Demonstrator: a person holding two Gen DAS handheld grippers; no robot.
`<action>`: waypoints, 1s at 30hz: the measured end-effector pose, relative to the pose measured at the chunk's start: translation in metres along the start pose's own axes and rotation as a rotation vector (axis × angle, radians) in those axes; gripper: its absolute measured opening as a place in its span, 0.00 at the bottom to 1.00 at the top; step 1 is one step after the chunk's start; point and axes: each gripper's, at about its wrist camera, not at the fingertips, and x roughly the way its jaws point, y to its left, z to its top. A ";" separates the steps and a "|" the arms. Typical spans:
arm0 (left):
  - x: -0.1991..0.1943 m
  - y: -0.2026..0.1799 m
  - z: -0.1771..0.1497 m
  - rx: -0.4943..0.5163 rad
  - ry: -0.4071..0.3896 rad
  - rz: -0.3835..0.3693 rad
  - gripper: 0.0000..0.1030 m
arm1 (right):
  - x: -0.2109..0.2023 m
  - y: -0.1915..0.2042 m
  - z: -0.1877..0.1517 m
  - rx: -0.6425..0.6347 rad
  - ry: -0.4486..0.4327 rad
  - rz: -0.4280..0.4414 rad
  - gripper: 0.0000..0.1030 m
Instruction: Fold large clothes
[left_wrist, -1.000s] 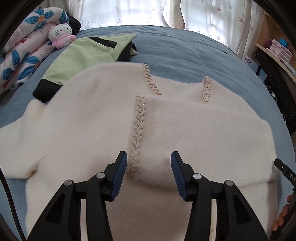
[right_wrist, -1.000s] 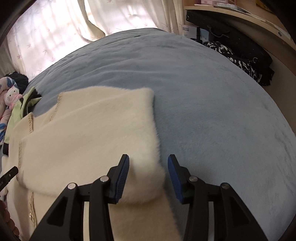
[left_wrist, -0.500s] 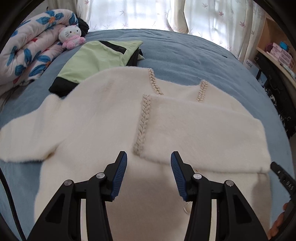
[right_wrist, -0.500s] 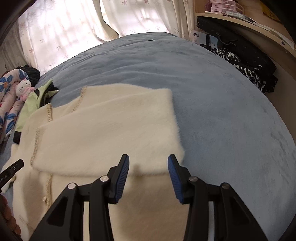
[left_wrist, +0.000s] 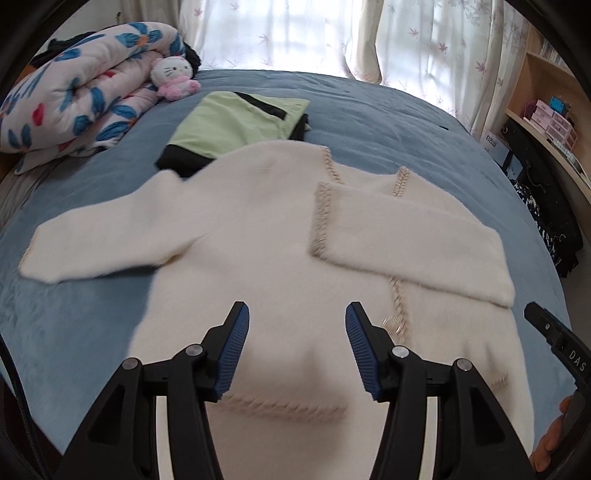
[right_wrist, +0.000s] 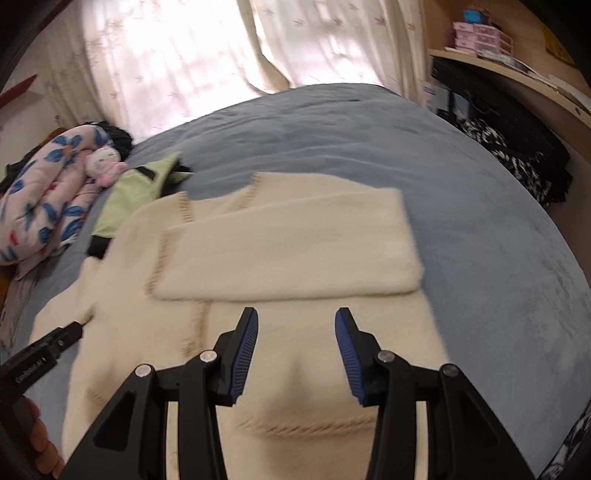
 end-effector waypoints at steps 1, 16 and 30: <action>-0.007 0.007 -0.004 0.000 -0.004 0.003 0.52 | -0.003 0.006 -0.001 -0.010 0.000 0.010 0.42; -0.058 0.142 -0.039 -0.143 -0.055 0.061 0.53 | -0.044 0.152 -0.035 -0.239 -0.016 0.130 0.42; -0.012 0.262 -0.054 -0.320 0.020 0.037 0.53 | -0.002 0.261 -0.066 -0.388 0.064 0.160 0.42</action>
